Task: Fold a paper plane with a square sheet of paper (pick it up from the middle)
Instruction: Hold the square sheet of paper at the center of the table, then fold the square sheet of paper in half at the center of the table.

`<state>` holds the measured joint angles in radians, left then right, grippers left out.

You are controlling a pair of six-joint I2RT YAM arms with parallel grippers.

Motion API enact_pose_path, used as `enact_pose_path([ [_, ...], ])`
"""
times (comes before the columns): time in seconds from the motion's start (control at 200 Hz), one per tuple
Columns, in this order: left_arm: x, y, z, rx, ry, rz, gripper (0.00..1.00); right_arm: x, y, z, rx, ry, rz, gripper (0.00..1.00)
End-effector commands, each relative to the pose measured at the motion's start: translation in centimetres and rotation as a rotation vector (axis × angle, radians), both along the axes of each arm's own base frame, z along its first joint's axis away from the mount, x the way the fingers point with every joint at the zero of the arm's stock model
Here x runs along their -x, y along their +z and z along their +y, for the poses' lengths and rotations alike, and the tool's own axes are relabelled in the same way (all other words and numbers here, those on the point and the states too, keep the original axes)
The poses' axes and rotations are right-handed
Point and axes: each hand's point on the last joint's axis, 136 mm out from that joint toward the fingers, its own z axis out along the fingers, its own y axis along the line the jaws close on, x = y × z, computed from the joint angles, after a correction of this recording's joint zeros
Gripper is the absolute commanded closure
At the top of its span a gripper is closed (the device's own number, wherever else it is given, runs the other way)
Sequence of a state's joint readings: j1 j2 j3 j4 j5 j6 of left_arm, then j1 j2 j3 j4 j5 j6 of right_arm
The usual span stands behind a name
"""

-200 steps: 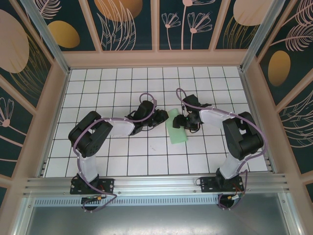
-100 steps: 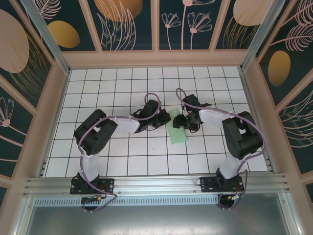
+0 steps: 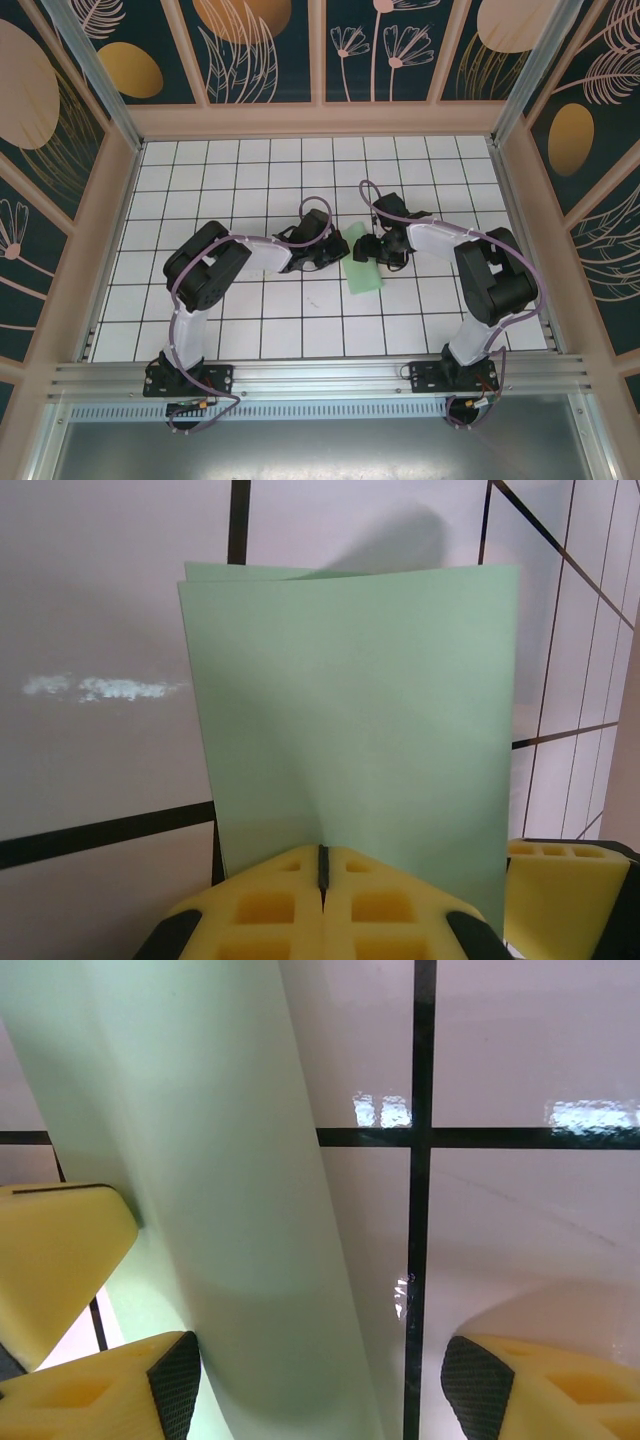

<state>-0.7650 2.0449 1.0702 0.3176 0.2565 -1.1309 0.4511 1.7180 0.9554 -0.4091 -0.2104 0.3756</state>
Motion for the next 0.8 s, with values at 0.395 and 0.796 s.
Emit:
enact_pose_path([
  [0.395, 1.4, -3.5, 1.4, -0.128, -0.023, 0.051, 1.00, -2.3, 5.4, 0.4, -0.177, -0.010, -0.119, 0.23],
  [0.796, 1.2, -3.6, 1.3, -0.150, -0.039, 0.041, 1.00, -1.5, 6.0, 3.5, -0.417, 0.095, -0.043, 0.76],
])
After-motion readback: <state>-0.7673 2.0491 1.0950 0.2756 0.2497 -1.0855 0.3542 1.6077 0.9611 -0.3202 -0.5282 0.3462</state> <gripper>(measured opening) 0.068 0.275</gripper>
